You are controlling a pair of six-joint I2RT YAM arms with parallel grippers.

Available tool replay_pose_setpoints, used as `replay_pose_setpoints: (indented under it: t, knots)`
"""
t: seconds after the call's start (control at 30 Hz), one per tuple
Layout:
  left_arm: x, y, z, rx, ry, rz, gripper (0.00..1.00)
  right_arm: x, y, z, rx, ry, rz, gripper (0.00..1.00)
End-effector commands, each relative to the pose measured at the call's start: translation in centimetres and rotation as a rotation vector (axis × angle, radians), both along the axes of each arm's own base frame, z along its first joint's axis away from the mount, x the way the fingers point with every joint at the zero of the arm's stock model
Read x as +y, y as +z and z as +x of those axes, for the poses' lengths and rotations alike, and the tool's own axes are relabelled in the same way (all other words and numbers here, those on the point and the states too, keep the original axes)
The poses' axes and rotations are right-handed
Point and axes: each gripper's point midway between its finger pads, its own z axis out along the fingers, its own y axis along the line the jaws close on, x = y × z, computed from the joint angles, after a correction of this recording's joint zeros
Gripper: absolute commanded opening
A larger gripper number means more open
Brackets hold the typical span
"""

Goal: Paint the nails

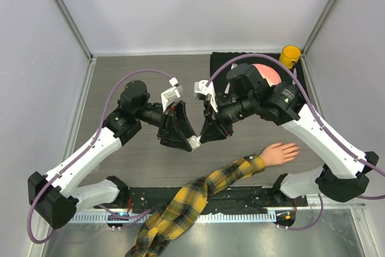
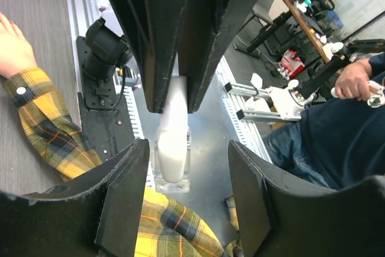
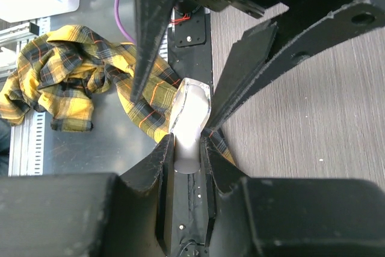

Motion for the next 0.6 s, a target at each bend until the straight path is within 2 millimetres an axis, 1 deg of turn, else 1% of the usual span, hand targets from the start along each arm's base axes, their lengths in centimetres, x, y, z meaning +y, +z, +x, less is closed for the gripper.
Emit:
replay_pose_setpoints:
  t: [0.0,0.13,0.2,0.33,0.4,0.5,0.53,0.57]
  knots:
    - [-0.1,1.4,-0.2,-0.052,-0.025,-0.019,0.58,0.1,3.0,-0.2,-0.049,0.005,0.102,0.00]
    - [-0.3,1.0,-0.3,-0.069,-0.030,-0.009,0.51,0.4,3.1,0.1,-0.041,0.005,0.101,0.00]
    - [-0.3,0.7,-0.3,-0.058,-0.032,0.000,0.51,0.7,3.2,0.4,-0.045,0.005,0.103,0.00]
    - [-0.3,0.3,-0.6,-0.047,-0.043,0.017,0.51,0.6,3.3,0.9,-0.052,-0.004,0.105,0.00]
    - [-0.2,0.2,-0.6,-0.057,-0.041,0.017,0.49,0.7,3.3,1.1,-0.051,-0.001,0.107,0.00]
    - [-0.3,0.2,-0.5,-0.068,-0.041,0.014,0.43,0.8,3.2,1.2,-0.047,0.000,0.104,0.00]
    - [-0.3,0.2,-0.4,-0.071,-0.039,0.016,0.38,0.9,3.2,1.2,-0.046,0.003,0.106,0.00]
    - [-0.3,0.1,-0.4,-0.069,-0.039,0.019,0.35,0.9,3.3,1.2,-0.046,0.004,0.106,0.00]
